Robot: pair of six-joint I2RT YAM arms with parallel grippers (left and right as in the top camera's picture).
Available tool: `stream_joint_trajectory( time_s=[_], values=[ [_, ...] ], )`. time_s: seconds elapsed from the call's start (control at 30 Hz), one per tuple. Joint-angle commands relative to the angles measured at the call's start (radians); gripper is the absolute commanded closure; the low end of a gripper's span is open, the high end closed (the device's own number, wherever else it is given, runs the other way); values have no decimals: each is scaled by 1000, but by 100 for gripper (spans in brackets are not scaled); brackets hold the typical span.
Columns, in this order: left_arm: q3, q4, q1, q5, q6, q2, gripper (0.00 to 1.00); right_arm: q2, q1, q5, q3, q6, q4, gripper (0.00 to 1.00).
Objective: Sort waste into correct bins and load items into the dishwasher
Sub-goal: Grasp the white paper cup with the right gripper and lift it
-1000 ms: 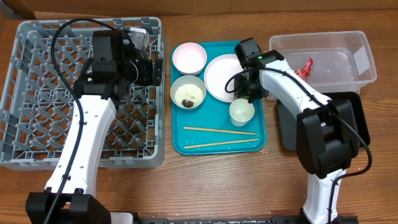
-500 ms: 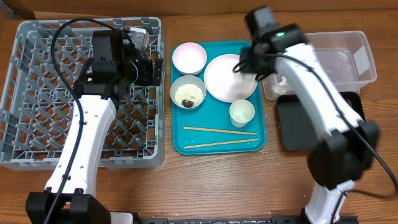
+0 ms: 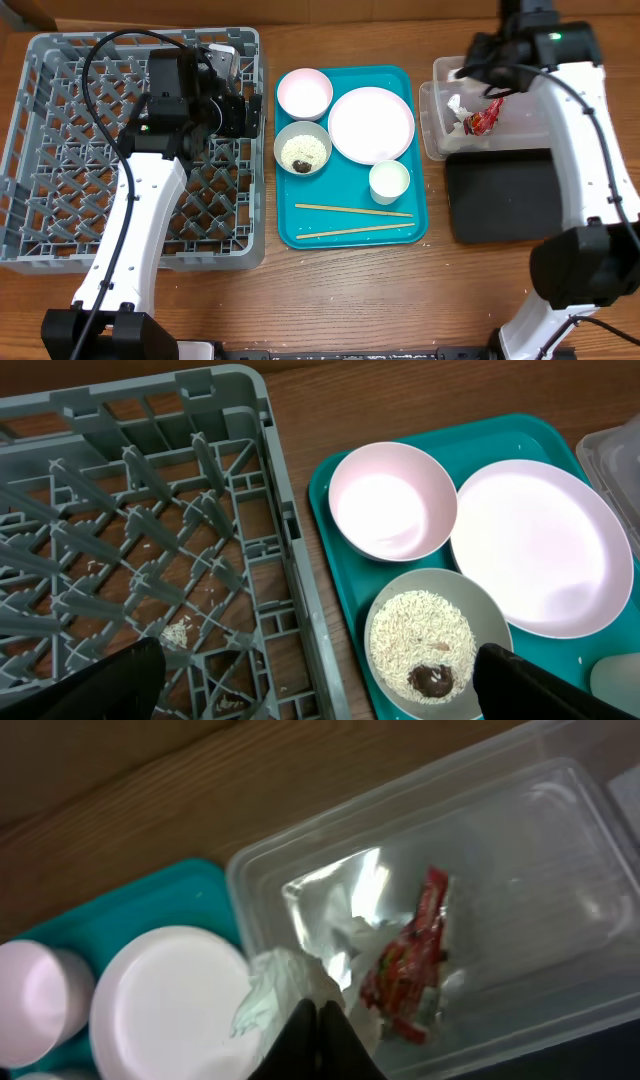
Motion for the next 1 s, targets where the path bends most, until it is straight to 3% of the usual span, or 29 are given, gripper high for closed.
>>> stream_joint_trajectory(
  time_s=[0.0,0.03,0.13,0.2,0.27,0.5,0.6,0.8,0.97],
  values=[
    [19,1,1,-5,8,0,0,60,-22,10,-23,3,23,96],
    [19,1,1,-5,8,0,0,70,-24,9,-23,-5,23,96],
    [19,1,1,-5,8,0,0,76,-26,9,-22,-5,12,62],
    [19,1,1,-5,8,0,0,65,-26,8,-1,-5,-8,49],
    [19,1,1,-5,8,0,0,48,-26,1,33,-5,-44,44],
    [19,2,0,4,6,0,0,-44,30,-177,125,-8,-204,41],
    [19,11,0,86,-44,0,0,-41,90,-177,110,1,-283,40],
    [19,5,0,137,-64,1,0,-41,188,-201,-56,39,-278,40],
    [19,4,-1,136,-86,1,0,-41,235,-233,-273,58,-160,40]
  ],
)
